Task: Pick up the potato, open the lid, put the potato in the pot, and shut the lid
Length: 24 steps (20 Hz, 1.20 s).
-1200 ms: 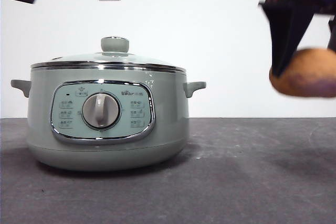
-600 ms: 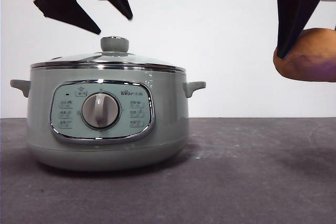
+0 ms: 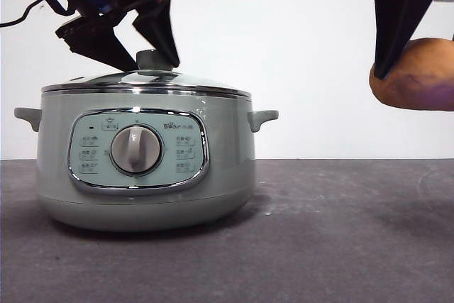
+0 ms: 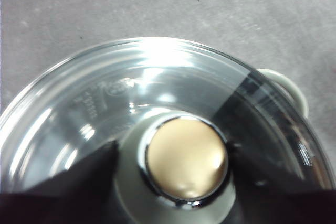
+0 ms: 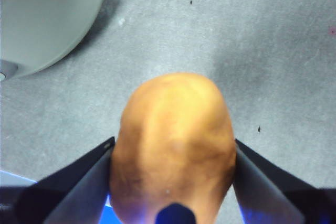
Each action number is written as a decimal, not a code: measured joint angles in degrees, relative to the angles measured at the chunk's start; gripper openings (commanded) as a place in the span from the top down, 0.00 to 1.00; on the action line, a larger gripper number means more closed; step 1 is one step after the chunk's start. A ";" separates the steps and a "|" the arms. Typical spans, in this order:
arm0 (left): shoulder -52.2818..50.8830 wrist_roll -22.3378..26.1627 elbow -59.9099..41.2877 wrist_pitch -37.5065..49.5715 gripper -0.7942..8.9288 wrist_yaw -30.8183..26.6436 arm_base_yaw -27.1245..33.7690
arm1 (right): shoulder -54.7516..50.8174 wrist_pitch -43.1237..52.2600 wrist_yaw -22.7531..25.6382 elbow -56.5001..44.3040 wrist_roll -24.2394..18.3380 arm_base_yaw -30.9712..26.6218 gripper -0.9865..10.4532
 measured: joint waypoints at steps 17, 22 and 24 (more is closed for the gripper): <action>-14.93 2.91 2.67 -5.09 0.93 -1.14 -0.09 | 0.00 8.81 -6.97 0.59 -0.22 0.00 0.92; -27.85 4.72 7.23 -10.88 0.93 -5.27 -0.09 | 3.30 13.29 -10.75 8.04 -0.70 1.46 0.92; -32.37 5.49 8.55 -14.23 0.93 -7.26 -0.09 | 7.80 13.29 -10.78 13.25 -1.84 2.82 0.92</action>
